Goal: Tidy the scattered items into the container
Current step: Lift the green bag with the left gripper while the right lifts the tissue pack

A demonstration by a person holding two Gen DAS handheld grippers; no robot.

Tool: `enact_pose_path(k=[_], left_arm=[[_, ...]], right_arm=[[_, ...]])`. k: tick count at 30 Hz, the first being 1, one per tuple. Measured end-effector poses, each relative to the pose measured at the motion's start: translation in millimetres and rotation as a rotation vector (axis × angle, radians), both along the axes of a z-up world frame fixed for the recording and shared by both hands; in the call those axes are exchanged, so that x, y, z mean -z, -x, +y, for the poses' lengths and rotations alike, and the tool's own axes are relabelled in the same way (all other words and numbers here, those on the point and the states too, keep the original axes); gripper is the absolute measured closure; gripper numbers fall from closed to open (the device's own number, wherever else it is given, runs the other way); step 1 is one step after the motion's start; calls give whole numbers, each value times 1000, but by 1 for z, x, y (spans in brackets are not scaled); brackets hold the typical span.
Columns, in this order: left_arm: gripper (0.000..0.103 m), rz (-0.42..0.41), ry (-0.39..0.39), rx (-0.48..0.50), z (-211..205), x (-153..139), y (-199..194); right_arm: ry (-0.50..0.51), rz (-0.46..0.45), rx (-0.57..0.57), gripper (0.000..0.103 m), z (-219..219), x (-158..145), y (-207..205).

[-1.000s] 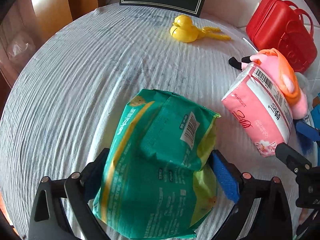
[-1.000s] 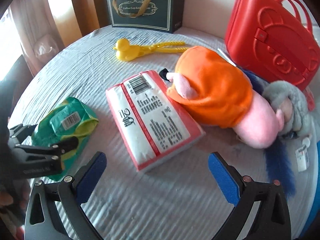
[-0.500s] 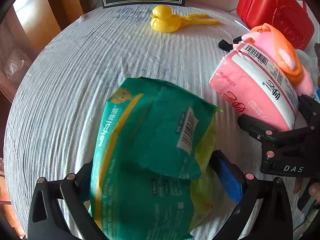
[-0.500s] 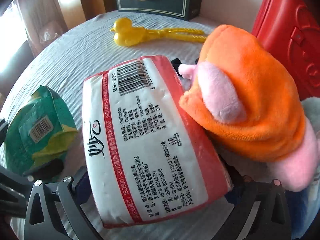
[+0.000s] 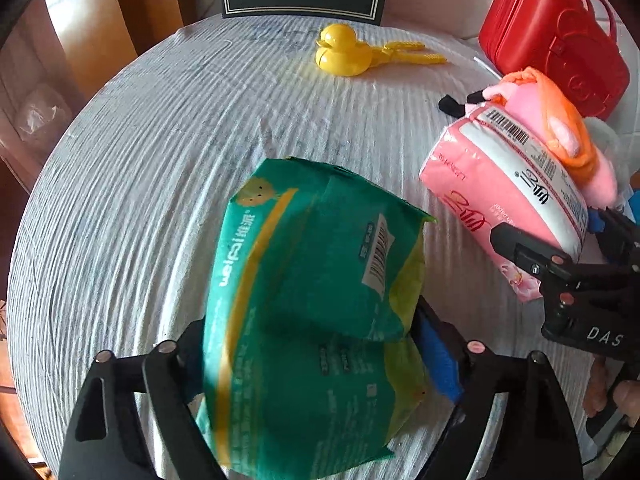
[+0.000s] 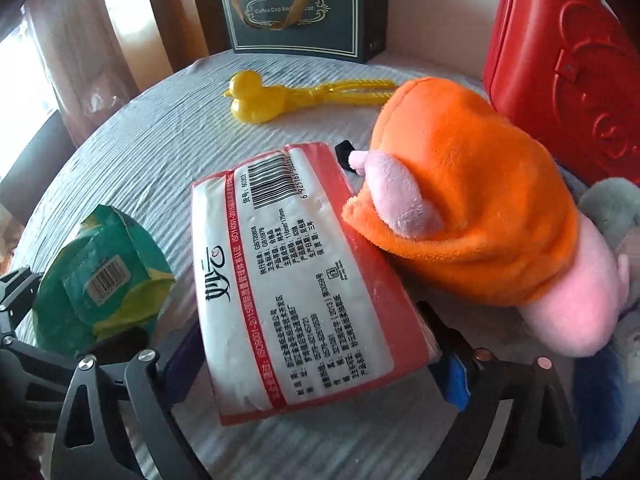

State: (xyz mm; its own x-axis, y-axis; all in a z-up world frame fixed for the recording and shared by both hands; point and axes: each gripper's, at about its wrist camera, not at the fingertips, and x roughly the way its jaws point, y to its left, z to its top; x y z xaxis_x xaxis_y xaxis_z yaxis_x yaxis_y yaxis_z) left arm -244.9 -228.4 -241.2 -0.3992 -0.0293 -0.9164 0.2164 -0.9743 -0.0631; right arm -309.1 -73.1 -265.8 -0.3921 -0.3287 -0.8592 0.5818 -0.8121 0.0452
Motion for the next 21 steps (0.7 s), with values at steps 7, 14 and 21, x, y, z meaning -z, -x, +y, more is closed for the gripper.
enact_pose_path(k=[7, 14, 21], left_arm=[[28, 17, -11, 20, 9, -19, -27], [31, 43, 4, 39, 27, -42, -57], [26, -65, 38, 39, 34, -10, -69]], right_arm=[[32, 12, 20, 13, 22, -35, -40], [-31, -25, 30, 14, 33, -43, -71], [-92, -44, -4, 3, 29, -27, -87]])
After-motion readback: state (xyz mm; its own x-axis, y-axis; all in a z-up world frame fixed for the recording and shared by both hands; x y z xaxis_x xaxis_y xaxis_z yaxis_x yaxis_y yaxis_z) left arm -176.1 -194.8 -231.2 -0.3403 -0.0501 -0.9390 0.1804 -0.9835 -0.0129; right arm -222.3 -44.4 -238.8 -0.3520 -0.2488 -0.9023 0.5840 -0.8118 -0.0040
